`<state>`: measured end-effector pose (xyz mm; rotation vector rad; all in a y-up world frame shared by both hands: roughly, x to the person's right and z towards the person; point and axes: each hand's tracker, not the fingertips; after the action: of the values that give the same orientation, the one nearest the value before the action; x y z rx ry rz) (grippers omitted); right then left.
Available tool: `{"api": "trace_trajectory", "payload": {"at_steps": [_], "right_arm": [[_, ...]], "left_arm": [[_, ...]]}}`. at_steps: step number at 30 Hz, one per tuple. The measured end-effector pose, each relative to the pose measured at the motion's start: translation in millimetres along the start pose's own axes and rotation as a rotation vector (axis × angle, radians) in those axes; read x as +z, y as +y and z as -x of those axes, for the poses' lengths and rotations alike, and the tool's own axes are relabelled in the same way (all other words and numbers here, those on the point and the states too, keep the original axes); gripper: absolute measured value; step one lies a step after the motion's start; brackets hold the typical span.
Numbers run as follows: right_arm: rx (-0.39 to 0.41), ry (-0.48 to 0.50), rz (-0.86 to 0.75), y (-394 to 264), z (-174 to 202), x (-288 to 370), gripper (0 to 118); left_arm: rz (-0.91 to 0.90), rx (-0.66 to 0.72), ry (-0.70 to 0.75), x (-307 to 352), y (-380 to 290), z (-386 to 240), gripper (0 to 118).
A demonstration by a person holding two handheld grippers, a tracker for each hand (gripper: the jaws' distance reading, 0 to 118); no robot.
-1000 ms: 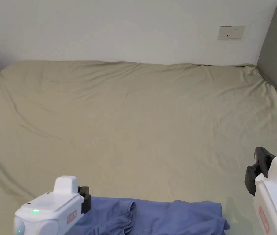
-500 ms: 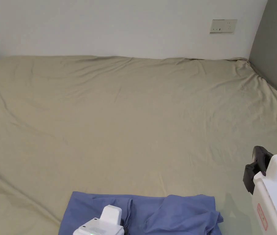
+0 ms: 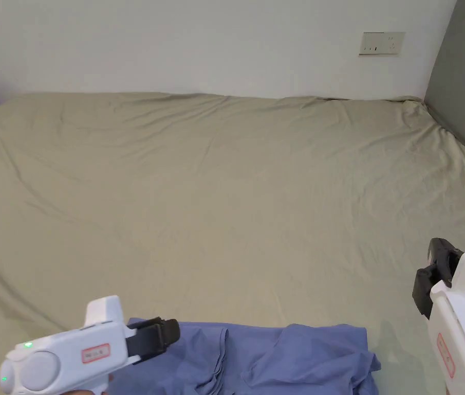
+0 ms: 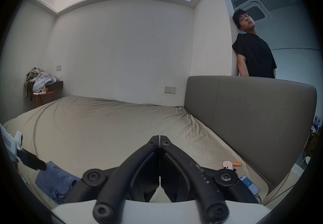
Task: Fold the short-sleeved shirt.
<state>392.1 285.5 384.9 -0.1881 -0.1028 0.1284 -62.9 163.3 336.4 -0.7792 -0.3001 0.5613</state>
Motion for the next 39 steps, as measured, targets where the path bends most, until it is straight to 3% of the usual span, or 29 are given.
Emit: {"api": "trace_trajectory", "payload": {"at_steps": [2,4,5,10,12,16,18,19,20,23,32,39], "right_arm": [[0.003,0.003,0.003,0,2,-1,2],[0.005,0.006,0.006,-1,5,-2,2],[0.007,0.008,0.010,-1,6,-3,2],[0.015,0.011,0.026,-3,12,-6,2],[0.019,0.013,0.033,-5,13,-8,2],[0.026,0.012,0.047,-7,14,-9,2],[0.031,0.009,0.054,-9,14,-10,2],[0.032,0.008,0.057,-9,14,-11,2],[0.029,0.007,0.058,-10,14,-11,2],[0.021,0.011,0.064,-9,14,-12,2],[0.021,0.027,0.026,4,16,-11,2],[0.017,0.049,0.008,7,15,-9,2]], "left_arm": [[0.021,0.013,0.010,7,8,19,59],[0.051,0.049,0.053,9,10,35,101],[0.073,0.063,0.057,8,11,45,115],[0.119,0.160,0.087,-7,5,82,118],[0.117,0.161,0.078,-15,-2,95,112],[0.164,0.137,0.105,-32,-16,98,53],[0.128,0.077,0.110,-33,-20,91,39],[0.123,0.086,0.086,-33,-20,94,23],[0.144,0.111,0.059,-37,-21,93,16],[0.134,0.086,0.104,-38,-23,87,9],[0.023,0.016,0.176,23,-1,74,6],[-0.062,-0.145,0.389,76,17,44,6]]}}
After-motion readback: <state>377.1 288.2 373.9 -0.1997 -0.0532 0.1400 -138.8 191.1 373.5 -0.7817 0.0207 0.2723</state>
